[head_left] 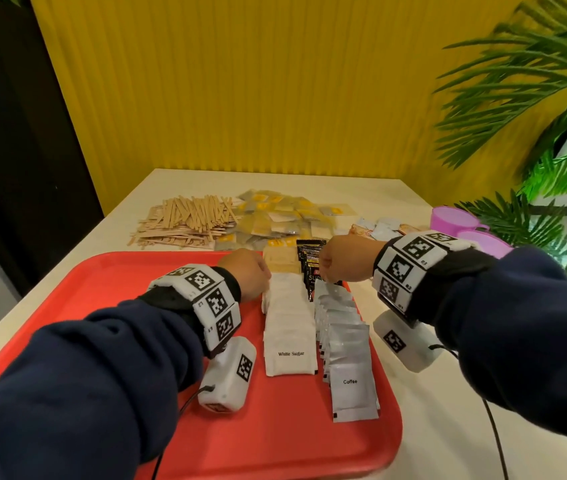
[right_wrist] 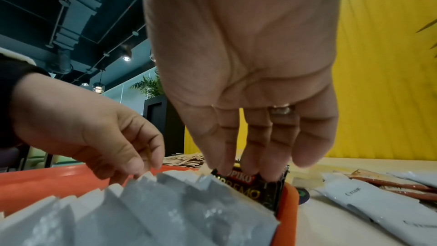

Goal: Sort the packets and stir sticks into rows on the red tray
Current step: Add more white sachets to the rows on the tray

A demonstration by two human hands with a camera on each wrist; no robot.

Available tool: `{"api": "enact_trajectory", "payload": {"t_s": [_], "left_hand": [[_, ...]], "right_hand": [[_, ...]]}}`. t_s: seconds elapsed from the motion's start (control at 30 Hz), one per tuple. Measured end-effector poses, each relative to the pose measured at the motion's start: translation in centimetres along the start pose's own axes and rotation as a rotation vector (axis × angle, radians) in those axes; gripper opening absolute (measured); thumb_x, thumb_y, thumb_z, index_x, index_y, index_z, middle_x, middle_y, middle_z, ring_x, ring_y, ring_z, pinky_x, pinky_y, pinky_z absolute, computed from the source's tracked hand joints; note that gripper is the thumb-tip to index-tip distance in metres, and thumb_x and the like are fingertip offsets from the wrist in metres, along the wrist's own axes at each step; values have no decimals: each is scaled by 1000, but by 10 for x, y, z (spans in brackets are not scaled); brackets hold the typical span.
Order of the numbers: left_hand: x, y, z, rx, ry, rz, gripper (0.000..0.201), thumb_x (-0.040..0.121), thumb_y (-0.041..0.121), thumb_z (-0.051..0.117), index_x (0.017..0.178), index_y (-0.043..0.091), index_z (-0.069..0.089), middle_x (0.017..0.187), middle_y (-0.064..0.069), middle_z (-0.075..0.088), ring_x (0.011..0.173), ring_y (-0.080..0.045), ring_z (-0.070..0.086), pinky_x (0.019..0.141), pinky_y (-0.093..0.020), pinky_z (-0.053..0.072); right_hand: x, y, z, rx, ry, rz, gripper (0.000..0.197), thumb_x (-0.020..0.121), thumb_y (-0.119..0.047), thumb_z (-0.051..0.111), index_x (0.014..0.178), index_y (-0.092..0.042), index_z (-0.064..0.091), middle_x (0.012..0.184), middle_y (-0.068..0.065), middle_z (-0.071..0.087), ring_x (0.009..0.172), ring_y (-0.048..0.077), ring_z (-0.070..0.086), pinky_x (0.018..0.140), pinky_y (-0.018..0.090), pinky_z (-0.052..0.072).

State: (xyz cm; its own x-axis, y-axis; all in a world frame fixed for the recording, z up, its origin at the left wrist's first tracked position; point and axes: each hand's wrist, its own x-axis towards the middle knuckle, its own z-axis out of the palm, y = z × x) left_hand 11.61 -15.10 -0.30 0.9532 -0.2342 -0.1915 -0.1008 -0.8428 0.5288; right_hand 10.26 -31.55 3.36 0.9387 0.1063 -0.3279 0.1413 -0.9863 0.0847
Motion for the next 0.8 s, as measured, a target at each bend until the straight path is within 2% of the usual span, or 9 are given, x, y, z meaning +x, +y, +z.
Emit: {"api": "enact_trajectory", "payload": {"t_s": [0.07,0.13,0.17,0.27,0.37,0.47,0.57,0.7,0.8], "left_hand": [[1,4,1,25,-28,21,14,86,5,59,97,13,62,101,-6,60,93,-20,57,67,-22,44],[1,7,0,73,-69,21,20,86,9,62,105,12,63,107,-5,61,99,-20,57,76,-24,45],[2,7,-1,111,-84,24,22,87,12,62,109,12,63,113,-5,61,103,-20,57,80,-24,44],[1,9,-3,156,-92,31,23,88,15,62,111,10,63,118,-5,61,101,-18,56,78,-23,41],[3,8,-4,148,-100,31,22,87,13,64,108,8,64,116,-6,63,89,-13,51,74,-22,40],[1,9,-4,146,-105,20,24,87,14,64,110,9,63,116,-5,62,90,-12,50,74,-22,40],[2,9,-3,116,-114,8,23,87,10,64,110,6,63,115,-9,64,88,-15,53,79,-26,45],[3,10,-3,80,-111,3,27,86,5,62,112,0,60,115,-14,64,93,-21,57,90,-32,48],[5,11,-3,70,-93,6,24,85,4,62,110,1,60,103,-11,61,89,-20,55,88,-33,48]], "right_hand": [[1,6,0,48,21,21,7,92,-14,49,88,-12,54,81,2,57,71,16,53,64,23,44],[0,12,1,120,-3,68,4,91,-13,53,87,-13,54,71,-2,55,58,10,51,51,17,45],[-1,13,2,168,-60,96,4,90,-11,53,88,-11,56,73,-1,56,58,10,51,48,15,44],[-6,13,5,148,-205,113,23,88,-13,59,107,1,62,93,7,61,75,16,55,55,14,43],[-4,14,10,181,-179,110,29,91,-16,57,115,0,60,91,8,57,69,15,52,58,17,43],[0,13,13,234,-186,143,20,93,-14,54,109,-2,56,79,4,51,59,12,45,54,18,41],[3,13,15,221,-121,120,5,93,-14,51,96,-10,52,71,-1,51,57,10,47,53,18,42],[2,9,13,186,-96,44,8,92,-6,46,94,-7,54,84,8,56,65,17,51,52,18,39],[1,7,13,183,-96,34,15,91,-4,46,90,-5,61,84,9,56,60,16,48,53,19,38]]}}
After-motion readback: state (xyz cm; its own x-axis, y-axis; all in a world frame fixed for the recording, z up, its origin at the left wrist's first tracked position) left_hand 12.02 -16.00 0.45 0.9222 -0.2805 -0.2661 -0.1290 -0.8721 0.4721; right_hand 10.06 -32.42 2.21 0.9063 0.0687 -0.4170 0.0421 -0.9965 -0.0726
